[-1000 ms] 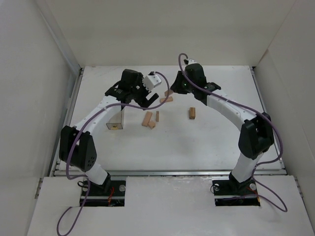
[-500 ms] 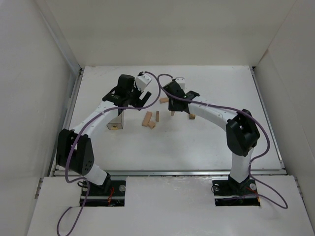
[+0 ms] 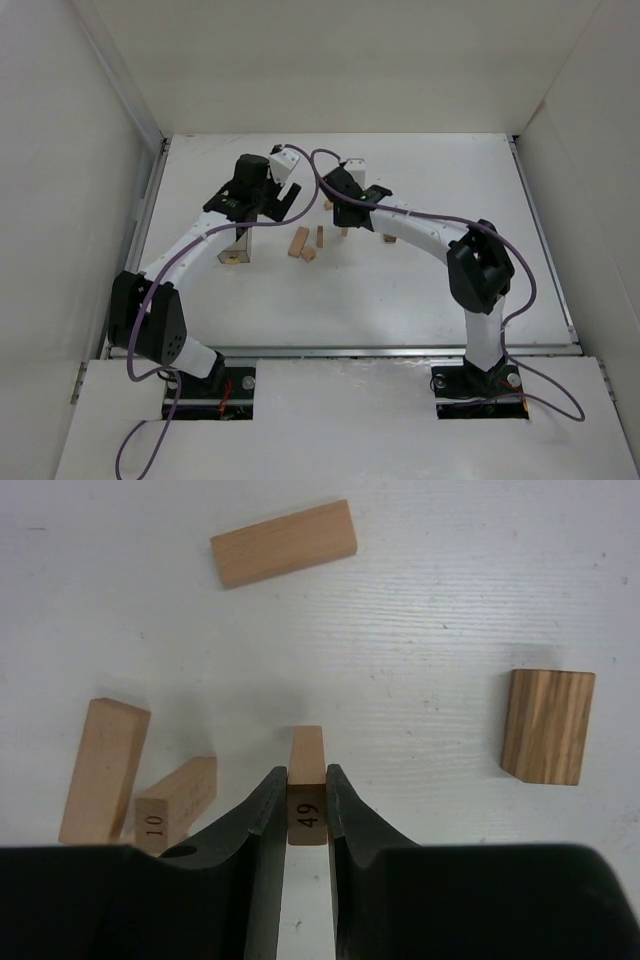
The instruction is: Build the wood block tower
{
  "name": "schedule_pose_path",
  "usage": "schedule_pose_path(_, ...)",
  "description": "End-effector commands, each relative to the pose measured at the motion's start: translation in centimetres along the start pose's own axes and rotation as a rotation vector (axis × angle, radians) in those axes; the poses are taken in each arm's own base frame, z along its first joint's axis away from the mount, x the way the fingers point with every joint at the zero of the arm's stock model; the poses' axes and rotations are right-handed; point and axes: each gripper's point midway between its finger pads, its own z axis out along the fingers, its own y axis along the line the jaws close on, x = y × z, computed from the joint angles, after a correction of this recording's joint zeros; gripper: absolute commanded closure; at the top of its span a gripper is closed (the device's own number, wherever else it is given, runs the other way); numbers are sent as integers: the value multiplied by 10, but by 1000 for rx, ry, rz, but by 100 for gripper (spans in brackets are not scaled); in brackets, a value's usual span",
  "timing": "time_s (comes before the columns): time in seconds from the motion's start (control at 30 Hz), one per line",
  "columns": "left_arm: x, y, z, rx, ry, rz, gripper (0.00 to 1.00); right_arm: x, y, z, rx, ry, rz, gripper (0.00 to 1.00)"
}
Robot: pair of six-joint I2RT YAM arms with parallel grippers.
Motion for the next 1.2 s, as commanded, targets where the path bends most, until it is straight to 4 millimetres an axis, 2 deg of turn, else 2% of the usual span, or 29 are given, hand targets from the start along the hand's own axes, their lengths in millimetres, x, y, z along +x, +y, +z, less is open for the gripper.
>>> schedule_pose_path(0.0,-19,13,-13,-50,-76,-35,0,-9,20,-5,-22,-24,4,100)
schedule_pose_path(0.13,-22,14,-13,-53,-84,-36,0,-3,26,-5,-33,-9,-10,100)
schedule_pose_path(0.17,-18,12,-12,-51,-76,-25,0,5,30,-5,-39,10,-26,100)
schedule_pose_path(0.3,-22,15,-15,-57,-92,-19,0,7,30,-5,-41,23,-12,100)
schedule_pose_path(0.43,-15,14,-13,-63,-81,-18,0,13,29,-5,-39,42,-12,100)
schedule_pose_path(0.5,-11,13,-12,-60,-72,-8,0,20,34,-4,-50,56,-12,100)
schedule_pose_path(0.6,-16,15,-14,-66,-91,-11,0,21,38,-3,-60,65,-3,100)
schedule_pose_path(0.63,-12,13,-13,-64,-82,-9,0,28,37,0,-56,85,-12,100)
schedule_pose_path(0.7,-12,13,-13,-64,-82,-9,0,24,41,0,-57,84,1,100)
schedule_pose_path(0.73,-13,14,-15,-66,-91,-11,0,30,39,4,-44,100,0,100)
schedule_pose_path(0.77,-13,14,-15,-66,-91,-11,0,26,41,3,-50,93,5,100)
schedule_pose_path(0.97,-12,9,-13,-59,-92,4,0,32,37,5,-26,107,0,100)
schedule_pose_path(1.0,-8,8,-12,-56,-84,5,0,27,39,4,-33,99,6,100)
schedule_pose_path(1.03,-8,8,-12,-56,-84,5,0,32,38,6,-23,111,-2,100)
schedule_pose_path(1.17,-9,10,-13,-68,-89,3,0,27,38,6,-19,98,12,100)
